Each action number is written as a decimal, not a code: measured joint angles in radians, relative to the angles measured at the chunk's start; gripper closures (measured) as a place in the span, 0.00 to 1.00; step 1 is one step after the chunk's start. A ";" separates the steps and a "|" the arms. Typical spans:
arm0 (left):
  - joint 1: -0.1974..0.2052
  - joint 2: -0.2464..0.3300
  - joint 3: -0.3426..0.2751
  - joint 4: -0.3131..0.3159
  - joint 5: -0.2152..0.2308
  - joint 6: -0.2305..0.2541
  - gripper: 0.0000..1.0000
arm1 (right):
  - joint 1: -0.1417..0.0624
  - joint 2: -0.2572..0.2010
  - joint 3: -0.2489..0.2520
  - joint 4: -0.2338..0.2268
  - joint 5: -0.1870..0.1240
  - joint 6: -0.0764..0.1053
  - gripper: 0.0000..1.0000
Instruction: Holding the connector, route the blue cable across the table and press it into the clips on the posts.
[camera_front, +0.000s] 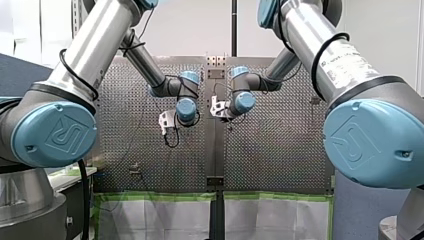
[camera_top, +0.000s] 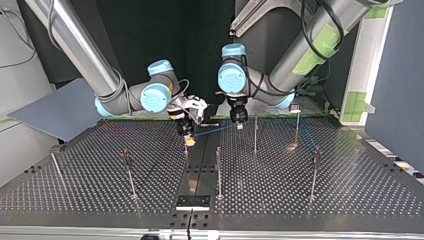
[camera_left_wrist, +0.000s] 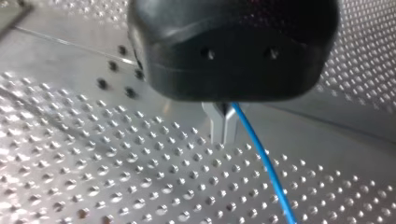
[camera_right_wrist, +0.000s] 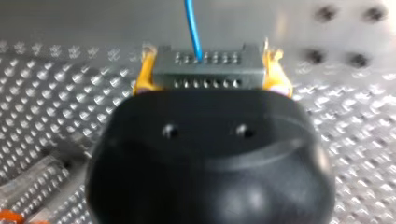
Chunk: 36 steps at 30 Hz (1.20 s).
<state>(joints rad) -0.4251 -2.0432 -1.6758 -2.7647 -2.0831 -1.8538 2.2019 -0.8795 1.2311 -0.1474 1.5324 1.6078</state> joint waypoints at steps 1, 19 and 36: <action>-0.001 0.009 -0.005 -0.002 -0.002 0.000 1.00 | 0.000 -0.008 0.000 0.005 0.000 0.001 1.00; -0.028 0.173 -0.023 -0.075 0.005 0.024 1.00 | -0.004 -0.165 0.006 0.157 -0.002 0.013 1.00; -0.035 0.319 -0.013 -0.074 0.094 0.043 1.00 | -0.010 -0.314 0.009 0.259 -0.049 0.026 1.00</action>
<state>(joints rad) -0.4605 -1.7246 -1.6887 -2.8392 -1.9886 -1.8105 2.1914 -1.1930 1.2404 0.1112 1.4830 1.6341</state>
